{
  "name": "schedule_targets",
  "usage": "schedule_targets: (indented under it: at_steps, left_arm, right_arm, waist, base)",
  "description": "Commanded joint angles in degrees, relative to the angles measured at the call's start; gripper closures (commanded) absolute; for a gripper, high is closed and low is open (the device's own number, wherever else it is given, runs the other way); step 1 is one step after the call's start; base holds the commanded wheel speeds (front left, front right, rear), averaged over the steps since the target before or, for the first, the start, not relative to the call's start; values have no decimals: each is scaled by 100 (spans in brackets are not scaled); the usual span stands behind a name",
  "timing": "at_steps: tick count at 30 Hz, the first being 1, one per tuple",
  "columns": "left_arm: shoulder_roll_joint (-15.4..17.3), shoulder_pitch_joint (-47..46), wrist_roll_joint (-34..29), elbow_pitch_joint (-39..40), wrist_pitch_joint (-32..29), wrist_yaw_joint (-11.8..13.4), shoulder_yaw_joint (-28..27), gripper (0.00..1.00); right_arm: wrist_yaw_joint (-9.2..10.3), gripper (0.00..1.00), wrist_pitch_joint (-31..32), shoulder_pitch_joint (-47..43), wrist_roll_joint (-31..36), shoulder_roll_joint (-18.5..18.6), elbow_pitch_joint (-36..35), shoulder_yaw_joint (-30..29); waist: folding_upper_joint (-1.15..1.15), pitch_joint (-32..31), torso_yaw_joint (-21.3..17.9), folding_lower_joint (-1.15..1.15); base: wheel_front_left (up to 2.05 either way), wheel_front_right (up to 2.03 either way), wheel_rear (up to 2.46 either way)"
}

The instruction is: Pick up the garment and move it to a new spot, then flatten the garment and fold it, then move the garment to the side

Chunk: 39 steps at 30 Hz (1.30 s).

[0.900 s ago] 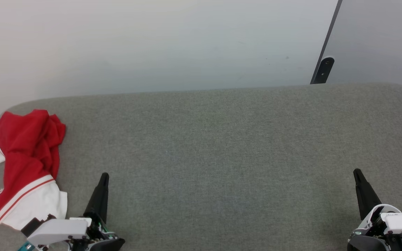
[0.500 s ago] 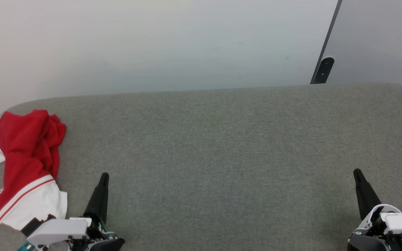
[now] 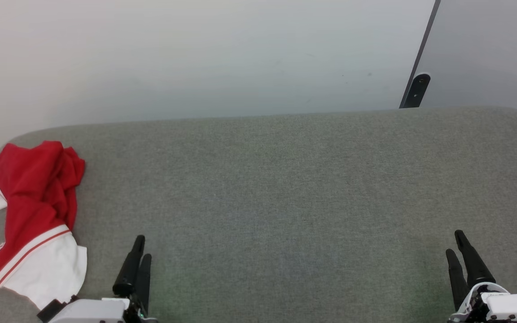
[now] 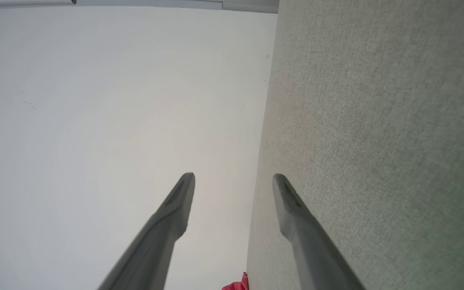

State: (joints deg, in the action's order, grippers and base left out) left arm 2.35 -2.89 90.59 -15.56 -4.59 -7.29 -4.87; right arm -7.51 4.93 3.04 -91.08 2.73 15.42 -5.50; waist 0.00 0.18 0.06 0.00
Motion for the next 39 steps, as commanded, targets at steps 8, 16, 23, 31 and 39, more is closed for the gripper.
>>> schedule_targets:
  at_steps: [8, 16, 23, 31, 39]
  left_arm:
    - [147, 9, -776, 173, 271, 2, 181, 0]
    - [97, 87, -1797, 283, 444, 82, 165, 0]
    - [52, 181, -2691, 451, 603, 137, 162, 0]
    - [48, 272, -3719, 527, 774, 208, 297, 0]
    - [94, 352, -4617, 562, 930, 323, 451, 0]
  right_arm:
    - [0, 0, -280, -53, 867, 186, -151, 195]
    - [0, 0, -435, -104, 1750, 195, -162, 208]
    - [0, 0, -532, -130, 2683, 233, -303, 298]
    - [0, 0, -605, -202, 3640, 281, -453, 420]
    - [1, 0, -711, -293, 4490, 337, -559, 474]
  waist:
    - [0, 5, 15, 0]
    - [0, 0, 29, 0]
    - [0, -5, 32, 0]
    - [0, -9, 39, 0]
    - [0, -21, 40, 0]
  base:
    - [0, 0, 0]
    - [0, 0, 0]
    - [0, 0, 0]
    - [0, 0, 0]
    - [0, 0, 0]
